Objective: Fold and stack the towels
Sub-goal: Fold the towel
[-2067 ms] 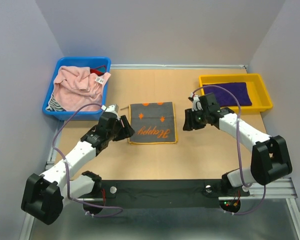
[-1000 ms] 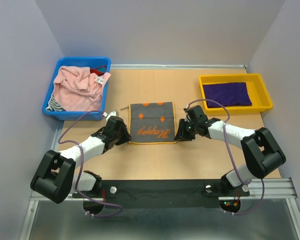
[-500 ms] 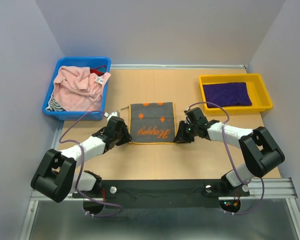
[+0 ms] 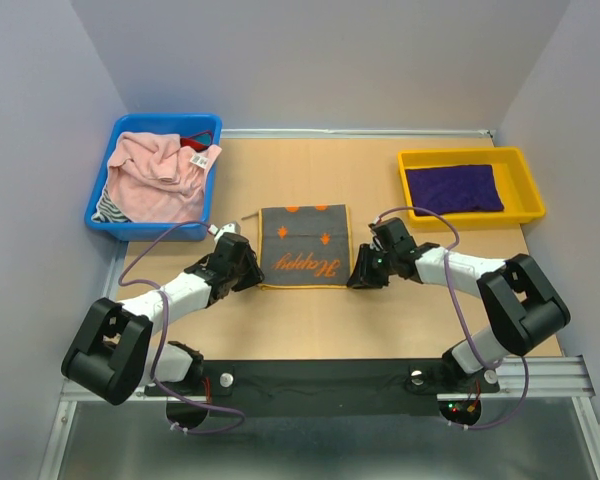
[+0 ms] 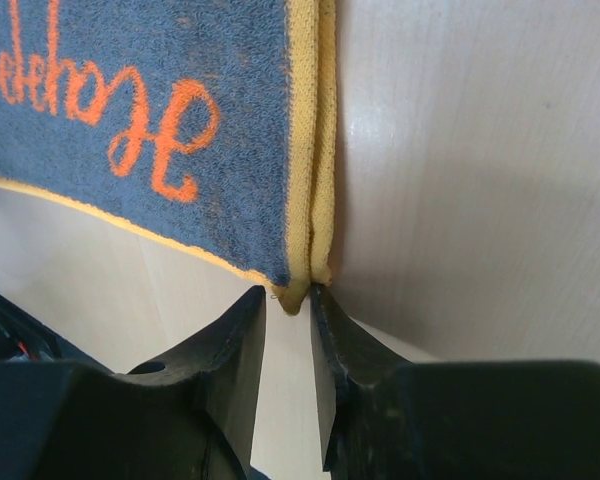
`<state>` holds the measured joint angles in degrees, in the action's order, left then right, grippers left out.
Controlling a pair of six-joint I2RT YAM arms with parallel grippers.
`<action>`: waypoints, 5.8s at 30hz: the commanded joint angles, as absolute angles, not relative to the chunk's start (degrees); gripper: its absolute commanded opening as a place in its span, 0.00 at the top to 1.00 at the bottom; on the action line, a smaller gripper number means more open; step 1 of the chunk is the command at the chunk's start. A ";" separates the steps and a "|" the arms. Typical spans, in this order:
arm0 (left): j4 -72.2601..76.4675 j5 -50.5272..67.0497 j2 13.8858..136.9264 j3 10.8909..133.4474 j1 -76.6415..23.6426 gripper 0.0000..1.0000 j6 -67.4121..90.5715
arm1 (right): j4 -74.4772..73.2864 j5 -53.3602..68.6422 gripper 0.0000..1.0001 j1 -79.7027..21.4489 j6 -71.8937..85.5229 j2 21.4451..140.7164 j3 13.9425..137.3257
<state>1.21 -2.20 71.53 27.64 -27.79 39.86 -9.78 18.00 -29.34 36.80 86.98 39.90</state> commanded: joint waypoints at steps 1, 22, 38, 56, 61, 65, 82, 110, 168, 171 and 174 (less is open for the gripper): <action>2.20 -3.08 71.10 27.69 -28.13 0.55 39.20 | -9.23 16.44 0.69 -29.88 37.18 85.96 37.88; 2.02 -3.25 69.87 27.77 -28.39 0.69 39.11 | -9.49 15.82 1.00 -30.41 37.00 82.80 41.57; 0.09 -2.64 65.57 26.28 -28.56 0.67 40.16 | -15.56 9.06 1.00 -30.41 30.24 83.49 46.67; -0.62 -2.72 65.91 24.08 -33.22 0.72 43.41 | -15.29 8.53 0.99 -30.41 28.65 87.45 45.79; -0.35 -3.51 67.93 24.61 -34.89 0.72 43.77 | -15.21 8.79 0.99 -30.41 28.65 87.36 46.05; -0.53 -4.48 68.29 24.96 -35.51 0.72 44.29 | -15.12 8.79 1.00 -30.50 28.65 87.01 45.97; -0.88 -6.94 65.83 26.37 -35.60 0.66 46.84 | -15.38 9.58 0.99 -30.41 28.04 84.29 48.25; -5.88 -9.14 63.55 31.46 -35.60 1.00 46.76 | -19.33 3.52 1.00 -30.50 24.35 83.50 52.64; -2.90 -10.99 82.08 50.89 -33.58 0.48 34.98 | -20.84 -6.34 0.76 -29.62 21.53 82.79 54.40; -1.94 -10.02 84.98 51.59 -33.66 0.50 35.24 | -18.90 -1.07 0.77 -29.62 21.27 84.72 54.58; -0.71 -8.26 88.15 51.33 -33.57 0.51 35.51 | -16.62 -0.26 0.78 -29.62 22.32 87.01 52.75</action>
<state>-2.46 -9.78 85.67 50.00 -33.82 36.27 -20.45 -3.81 -29.98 22.04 84.71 52.49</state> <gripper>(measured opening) 0.497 0.228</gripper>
